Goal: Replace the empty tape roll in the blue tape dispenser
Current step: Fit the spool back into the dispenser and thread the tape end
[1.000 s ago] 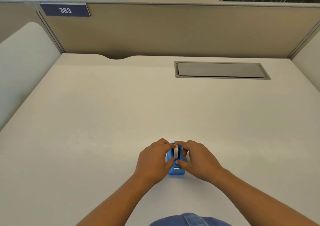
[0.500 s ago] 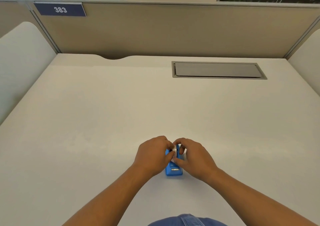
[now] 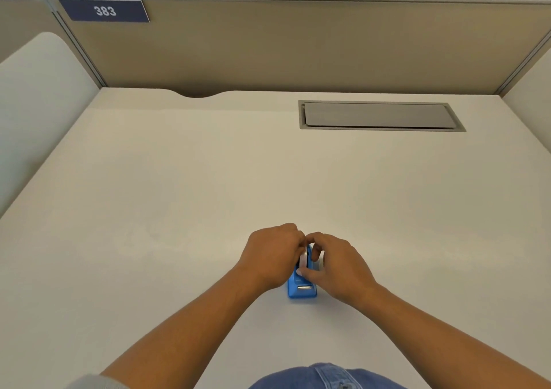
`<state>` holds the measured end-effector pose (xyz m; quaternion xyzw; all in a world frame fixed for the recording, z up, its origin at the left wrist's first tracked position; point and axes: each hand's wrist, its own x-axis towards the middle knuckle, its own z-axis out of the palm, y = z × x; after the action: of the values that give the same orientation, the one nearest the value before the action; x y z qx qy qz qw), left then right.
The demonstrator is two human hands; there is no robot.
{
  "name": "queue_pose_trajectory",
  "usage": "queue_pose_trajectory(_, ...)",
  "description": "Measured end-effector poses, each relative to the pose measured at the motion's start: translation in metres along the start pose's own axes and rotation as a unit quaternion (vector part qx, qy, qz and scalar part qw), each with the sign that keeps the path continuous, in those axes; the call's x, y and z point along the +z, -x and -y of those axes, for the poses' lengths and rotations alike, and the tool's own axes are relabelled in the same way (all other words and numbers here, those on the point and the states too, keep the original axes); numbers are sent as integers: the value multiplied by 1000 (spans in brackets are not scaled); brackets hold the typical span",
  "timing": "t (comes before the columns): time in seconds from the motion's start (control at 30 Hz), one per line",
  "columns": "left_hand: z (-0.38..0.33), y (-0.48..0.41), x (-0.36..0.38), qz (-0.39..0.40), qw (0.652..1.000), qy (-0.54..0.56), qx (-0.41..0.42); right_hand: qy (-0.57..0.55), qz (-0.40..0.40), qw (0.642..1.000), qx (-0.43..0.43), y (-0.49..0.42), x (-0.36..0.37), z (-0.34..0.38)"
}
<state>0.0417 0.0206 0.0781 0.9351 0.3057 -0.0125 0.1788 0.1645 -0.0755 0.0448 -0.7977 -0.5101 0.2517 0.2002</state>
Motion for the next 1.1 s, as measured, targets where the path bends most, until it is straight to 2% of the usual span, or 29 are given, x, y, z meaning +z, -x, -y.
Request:
queue_pose_trajectory(0.2, 0, 2, -10, -17, 999, 40, -10, 6, 5, 1000, -8, 6, -5, 7)
queue_pose_trajectory(0.4, -1, 10, -17, -17, 998, 54, -10, -39, -53, 997, -36, 13, -15, 9)
queue_pose_trajectory(0.57, 5, 24, -10, -40, 994, 98, -31, -27, -52, 998, -39, 13, -21, 13)
queue_pose_trajectory(0.77, 17, 43, 22, 75, 992, 88, -46, -17, -50, 997, -55, 20, -19, 12)
queue_pose_trajectory(0.93, 19, 40, 36, 30, 995, 88, -35, -13, -48, 995, -83, 29, -14, 13)
queue_pose_trajectory(1.1, 23, 32, 36, 25, 993, 101, -48, 40, -51, 989, -131, 47, -4, 11)
